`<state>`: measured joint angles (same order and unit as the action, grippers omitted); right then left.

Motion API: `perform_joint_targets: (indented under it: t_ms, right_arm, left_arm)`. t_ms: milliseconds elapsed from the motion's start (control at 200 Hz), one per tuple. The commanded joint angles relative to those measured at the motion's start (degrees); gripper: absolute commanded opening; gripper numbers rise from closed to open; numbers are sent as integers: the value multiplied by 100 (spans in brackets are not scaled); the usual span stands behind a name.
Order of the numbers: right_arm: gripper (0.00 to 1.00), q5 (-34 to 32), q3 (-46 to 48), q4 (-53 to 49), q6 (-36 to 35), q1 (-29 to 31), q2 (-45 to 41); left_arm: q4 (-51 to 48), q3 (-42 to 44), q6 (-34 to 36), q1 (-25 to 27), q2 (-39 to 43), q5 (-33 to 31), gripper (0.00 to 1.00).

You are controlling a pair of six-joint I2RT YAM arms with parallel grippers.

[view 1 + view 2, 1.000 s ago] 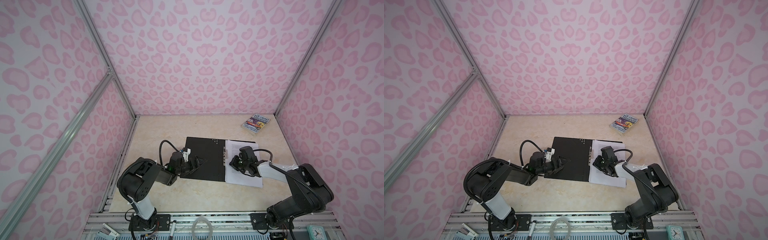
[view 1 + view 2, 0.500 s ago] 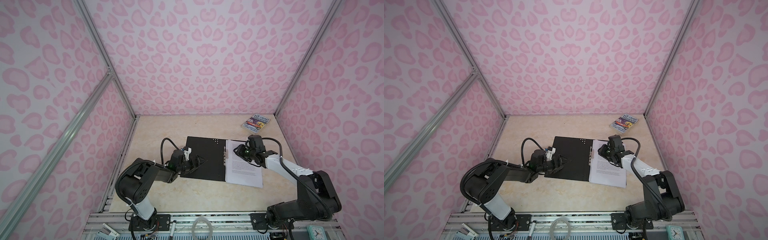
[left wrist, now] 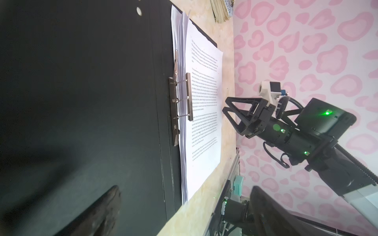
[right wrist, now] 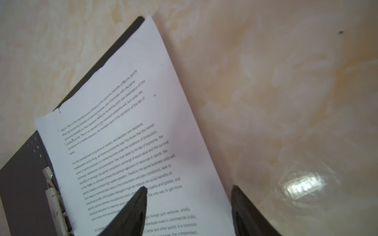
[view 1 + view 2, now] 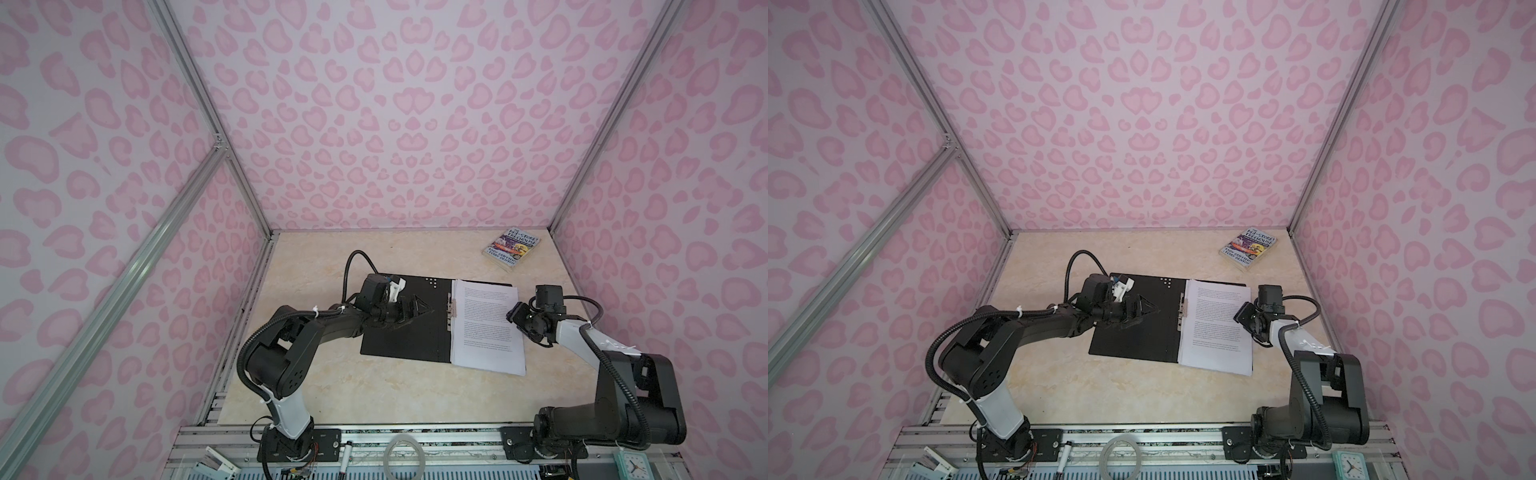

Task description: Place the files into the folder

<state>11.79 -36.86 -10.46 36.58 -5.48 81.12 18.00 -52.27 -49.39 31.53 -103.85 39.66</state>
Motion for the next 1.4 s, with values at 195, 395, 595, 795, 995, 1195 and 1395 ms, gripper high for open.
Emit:
perform_joint_targets:
  t_ms: [195, 395, 595, 795, 995, 1195, 1395]
  right_arm:
    - [65, -295, -6, 154, -194, -211, 34]
    - [61, 237, -54, 369, -213, -252, 435]
    - [59, 355, -58, 370, -162, -100, 304]
    - [58, 49, -149, 253, -164, 174, 263]
    - [59, -89, -231, 229, -266, 170, 413]
    - [60, 159, -269, 368, -320, 178, 679]
    - [60, 280, -269, 418, -294, 196, 710]
  left_arm:
    - [-306, -272, 154, 2, -828, 139, 100]
    - [-288, -127, 156, 2, -836, 17, 100]
    - [-305, -134, 175, 2, -894, -11, 100]
    - [-275, -152, 131, 20, -851, 24, 100]
    - [-426, -185, 176, 11, -372, 77, 100]
    - [-496, -608, 336, 3, -156, 191, 99]
    - [-471, -1667, 379, 11, -1024, 585, 99]
